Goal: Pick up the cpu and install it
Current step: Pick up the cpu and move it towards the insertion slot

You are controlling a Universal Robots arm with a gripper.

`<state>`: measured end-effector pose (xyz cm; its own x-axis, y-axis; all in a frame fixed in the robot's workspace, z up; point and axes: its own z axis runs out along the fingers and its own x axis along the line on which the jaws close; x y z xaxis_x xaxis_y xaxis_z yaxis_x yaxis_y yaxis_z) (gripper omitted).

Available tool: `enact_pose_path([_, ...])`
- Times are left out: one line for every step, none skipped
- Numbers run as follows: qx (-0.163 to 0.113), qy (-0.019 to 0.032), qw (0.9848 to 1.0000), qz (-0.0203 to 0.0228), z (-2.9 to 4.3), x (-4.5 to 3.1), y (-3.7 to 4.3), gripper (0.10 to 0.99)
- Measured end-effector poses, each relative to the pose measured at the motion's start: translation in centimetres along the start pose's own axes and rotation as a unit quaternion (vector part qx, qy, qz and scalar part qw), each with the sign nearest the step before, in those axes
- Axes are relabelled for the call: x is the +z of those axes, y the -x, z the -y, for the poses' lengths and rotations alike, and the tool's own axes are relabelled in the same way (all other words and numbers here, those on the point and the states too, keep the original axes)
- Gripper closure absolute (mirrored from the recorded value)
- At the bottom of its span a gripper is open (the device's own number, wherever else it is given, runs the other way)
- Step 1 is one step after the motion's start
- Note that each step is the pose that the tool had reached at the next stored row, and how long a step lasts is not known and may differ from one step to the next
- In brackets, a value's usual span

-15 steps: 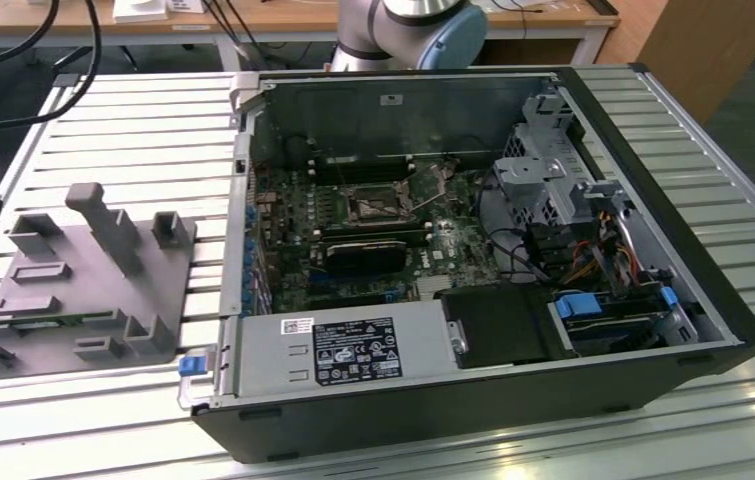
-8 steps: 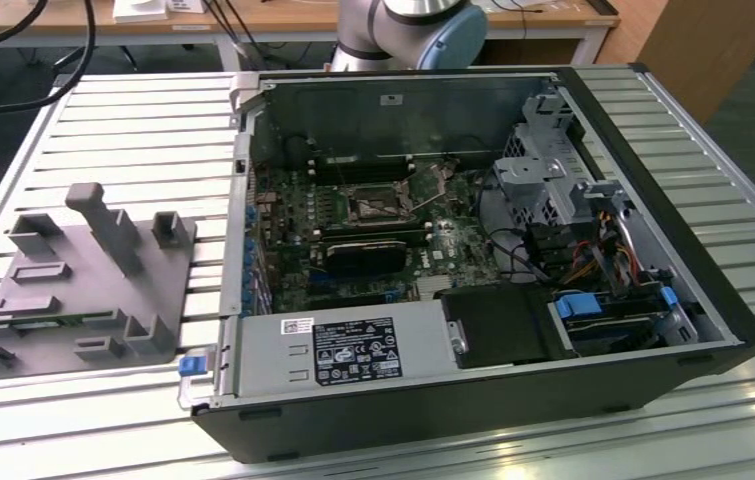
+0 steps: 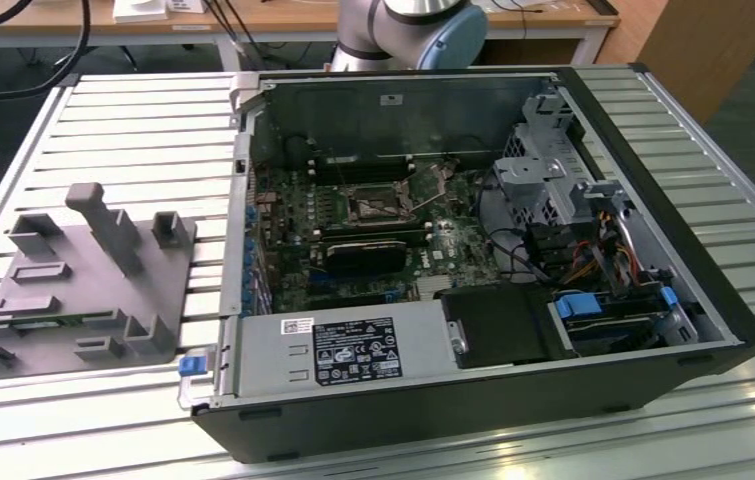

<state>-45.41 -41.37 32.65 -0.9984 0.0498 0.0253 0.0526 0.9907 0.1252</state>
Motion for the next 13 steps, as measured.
enact_pose_path([0.0, 0.0, 1.0, 0.0, -0.02, -0.12, 0.0, 0.549])
enact_pose_path([0.0, 0.0, 1.0, 0.0, -0.04, -0.25, -0.01, 0.549])
enact_pose_path([0.0, 0.0, 1.0, 0.0, -0.06, -0.38, -0.01, 0.549])
enact_pose_path([0.0, 0.0, 1.0, 0.0, -0.08, -0.5, -0.02, 0.549])
enact_pose_path([0.0, 0.0, 1.0, 0.0, -0.1, -0.64, -0.02, 0.549])
enact_pose_path([0.0, 0.0, 1.0, 0.0, -0.11, -0.75, -0.02, 0.549])
enact_pose_path([0.0, 0.0, 1.0, 0.0, -0.13, -0.87, -0.02, 0.549])
enact_pose_path([0.0, 0.0, 1.0, 0.0, -0.14, -0.98, -0.03, 0.549])
enact_pose_path([0.0, 0.0, 1.0, 0.0, -0.16, -1.09, -0.03, 0.549])
enact_pose_path([0.0, 0.0, 1.0, 0.0, -0.17, -1.2, -0.03, 0.549])
enact_pose_path([0.0, 0.0, 1.0, 0.0, -0.19, -1.31, -0.04, 0.549])
enact_pose_path([0.0, 0.0, 1.0, 0.0, -0.21, -1.43, -0.04, 0.549])
enact_pose_path([0.0, 0.0, 1.0, 0.0, -0.22, -1.54, -0.04, 0.549])
